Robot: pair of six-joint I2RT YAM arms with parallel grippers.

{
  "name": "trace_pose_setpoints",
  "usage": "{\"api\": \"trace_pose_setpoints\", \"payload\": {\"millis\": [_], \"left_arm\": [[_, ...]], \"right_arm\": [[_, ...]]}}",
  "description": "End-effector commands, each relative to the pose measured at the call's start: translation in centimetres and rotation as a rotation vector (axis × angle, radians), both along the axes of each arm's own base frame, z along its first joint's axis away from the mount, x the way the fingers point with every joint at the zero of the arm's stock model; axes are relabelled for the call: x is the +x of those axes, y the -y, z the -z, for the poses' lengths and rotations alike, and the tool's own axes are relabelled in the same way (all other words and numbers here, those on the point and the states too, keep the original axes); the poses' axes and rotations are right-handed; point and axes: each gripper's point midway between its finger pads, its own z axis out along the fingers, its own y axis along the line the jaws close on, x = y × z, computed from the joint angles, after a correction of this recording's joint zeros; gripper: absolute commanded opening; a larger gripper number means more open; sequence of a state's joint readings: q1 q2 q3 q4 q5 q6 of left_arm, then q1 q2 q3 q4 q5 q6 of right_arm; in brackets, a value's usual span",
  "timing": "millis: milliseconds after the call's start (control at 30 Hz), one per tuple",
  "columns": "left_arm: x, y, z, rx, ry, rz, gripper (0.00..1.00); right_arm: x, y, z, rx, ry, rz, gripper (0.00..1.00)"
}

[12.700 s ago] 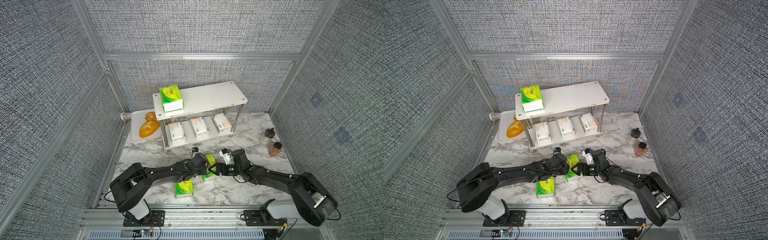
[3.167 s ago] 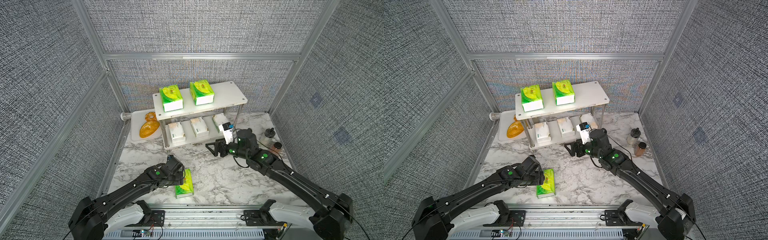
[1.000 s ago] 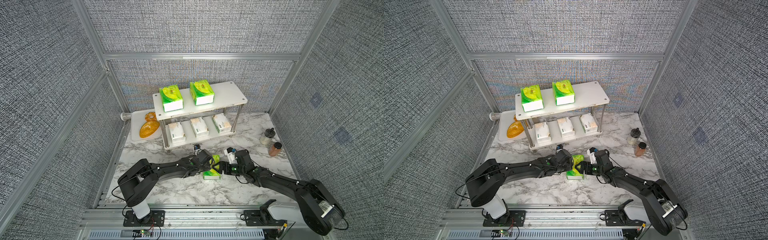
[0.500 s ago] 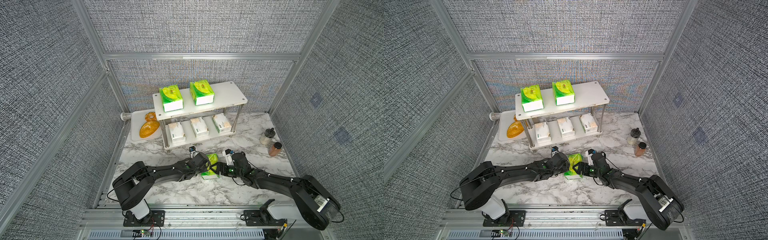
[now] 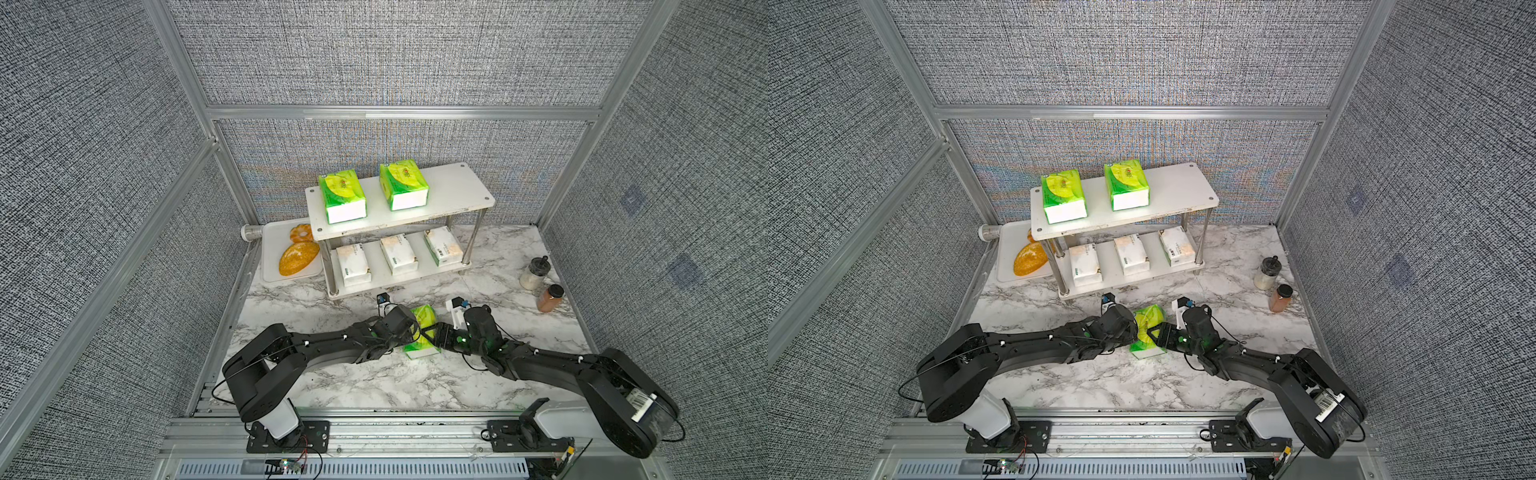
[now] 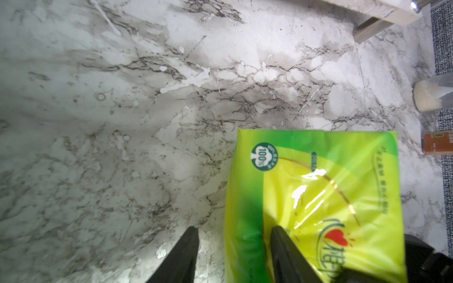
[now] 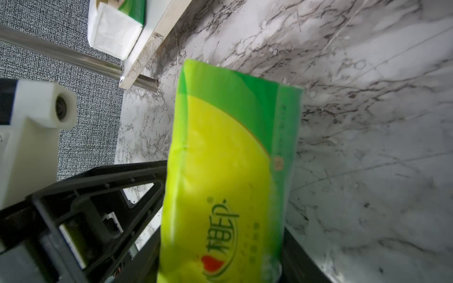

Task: Place the tissue boxes on the shelf by color
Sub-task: Pick up the box of tissues from the center of the board, then place a box of tissues on the shelf.

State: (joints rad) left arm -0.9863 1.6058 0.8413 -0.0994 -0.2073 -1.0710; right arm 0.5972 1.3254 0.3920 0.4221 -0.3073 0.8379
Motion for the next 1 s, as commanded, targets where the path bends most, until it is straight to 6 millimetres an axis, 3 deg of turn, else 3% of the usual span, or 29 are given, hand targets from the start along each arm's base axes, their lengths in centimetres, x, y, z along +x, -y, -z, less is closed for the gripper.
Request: {"api": "trace_pose_setpoints", "payload": {"millis": [0,167,267,500,600,733,967], "left_arm": [[-0.9,-1.7,-0.4,0.102,-0.019,0.042,0.65],[-0.2,-2.8,-6.1,0.145,0.093,0.077,0.76],[-0.1,-4.8,-8.1,0.231,0.139,0.087,0.77],[-0.7,-8.6,-7.0,0.327,0.111,0.088,0.77],[-1.1,-9.9,-6.0,0.336,0.090,0.072,0.77],[-1.5,-11.1,-5.4,0.341,0.079,0.051,0.77],[-1.8,-11.8,-5.3,0.352,0.074,0.053,0.78]], "right_arm": [[1.6,-0.2,-2.7,0.018,0.092,0.032,0.58],[2.2,0.3,-4.4,-0.078,0.141,0.013,0.56],[2.6,0.9,-5.8,-0.158,0.174,0.005,0.54],[3.0,0.7,-13.2,-0.211,0.315,-0.025,0.53],[3.2,-0.4,-18.3,-0.187,0.403,-0.039,0.54],[3.7,-0.8,-23.6,-0.198,0.500,-0.027,0.54],[5.1,0.6,-33.7,-0.187,0.719,0.091,0.54]]}}
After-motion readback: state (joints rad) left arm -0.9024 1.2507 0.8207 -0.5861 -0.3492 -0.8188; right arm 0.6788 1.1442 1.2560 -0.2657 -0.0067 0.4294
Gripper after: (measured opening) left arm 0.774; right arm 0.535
